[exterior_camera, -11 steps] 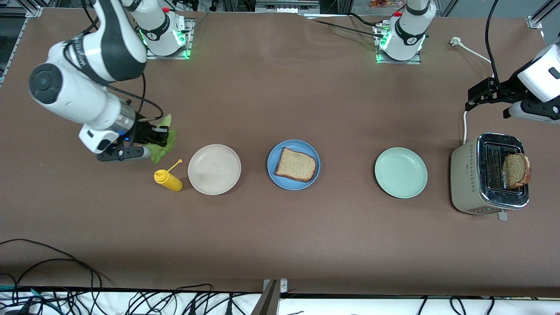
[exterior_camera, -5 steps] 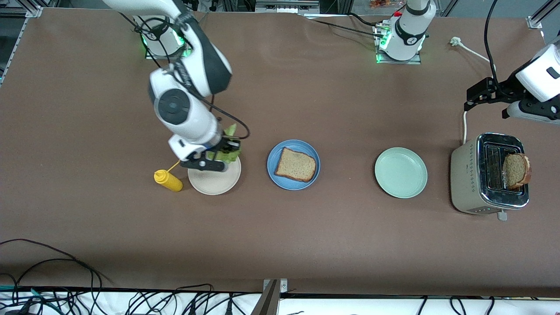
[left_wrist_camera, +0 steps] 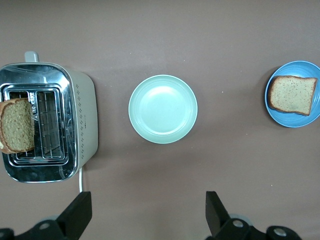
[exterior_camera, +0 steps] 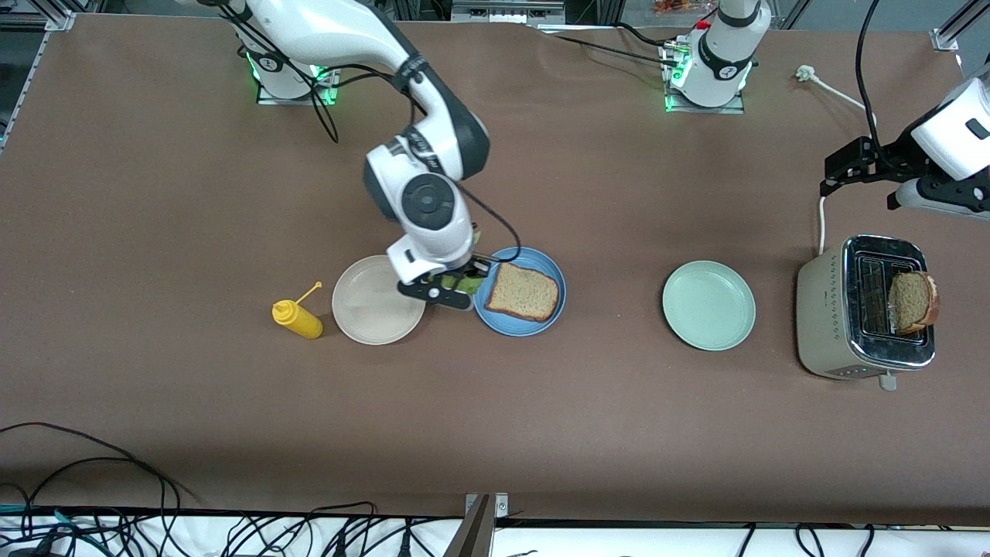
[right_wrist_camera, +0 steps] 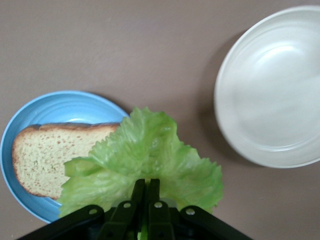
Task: Make sandwich in blue plate with both arms
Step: 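Lower the lettuce onto the bread and open the right gripper, then move the right gripper back toward the yellow squeeze bottle, then grasp the yellow squeeze bottle with the right gripper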
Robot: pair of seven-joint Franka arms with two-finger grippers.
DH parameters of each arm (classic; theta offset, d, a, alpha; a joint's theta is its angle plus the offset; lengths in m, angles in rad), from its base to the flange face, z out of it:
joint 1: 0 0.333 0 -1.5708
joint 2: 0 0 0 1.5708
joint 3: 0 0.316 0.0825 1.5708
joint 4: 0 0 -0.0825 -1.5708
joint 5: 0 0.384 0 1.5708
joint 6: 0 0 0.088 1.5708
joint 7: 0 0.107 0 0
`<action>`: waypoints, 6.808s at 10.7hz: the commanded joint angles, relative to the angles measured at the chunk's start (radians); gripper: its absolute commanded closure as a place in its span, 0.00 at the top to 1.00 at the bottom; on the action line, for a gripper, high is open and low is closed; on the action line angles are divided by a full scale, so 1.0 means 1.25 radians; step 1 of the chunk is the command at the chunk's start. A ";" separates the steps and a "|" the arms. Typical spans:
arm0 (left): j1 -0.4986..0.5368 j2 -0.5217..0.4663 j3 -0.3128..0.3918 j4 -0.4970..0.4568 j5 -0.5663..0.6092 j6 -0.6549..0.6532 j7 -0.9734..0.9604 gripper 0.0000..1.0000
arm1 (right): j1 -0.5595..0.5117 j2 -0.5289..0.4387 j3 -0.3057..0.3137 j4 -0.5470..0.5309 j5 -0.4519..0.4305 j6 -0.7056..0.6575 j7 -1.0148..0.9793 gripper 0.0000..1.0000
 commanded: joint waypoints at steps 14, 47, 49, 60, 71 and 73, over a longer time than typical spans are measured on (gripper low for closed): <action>0.002 -0.008 -0.003 -0.004 0.007 0.004 -0.007 1.00 | 0.136 0.267 -0.023 0.279 -0.057 0.101 0.351 0.33; 0.008 0.003 -0.002 -0.004 0.018 0.004 -0.001 1.00 | -0.633 -0.332 0.085 -0.332 0.147 -0.149 -1.395 1.00; 0.010 0.006 -0.001 -0.004 0.018 0.005 0.002 1.00 | -0.668 -0.291 0.085 -0.332 0.212 -0.149 -1.521 1.00; 0.010 0.005 0.000 -0.004 0.018 0.004 -0.006 1.00 | -0.734 -0.054 0.072 -0.317 0.601 -0.109 -2.311 1.00; 0.012 0.002 0.004 0.002 0.017 -0.001 -0.007 1.00 | -0.701 0.060 0.073 -0.283 0.783 -0.067 -2.558 1.00; 0.012 0.002 0.004 0.002 0.017 -0.001 -0.007 1.00 | -0.686 0.069 0.074 -0.276 0.810 -0.056 -2.557 1.00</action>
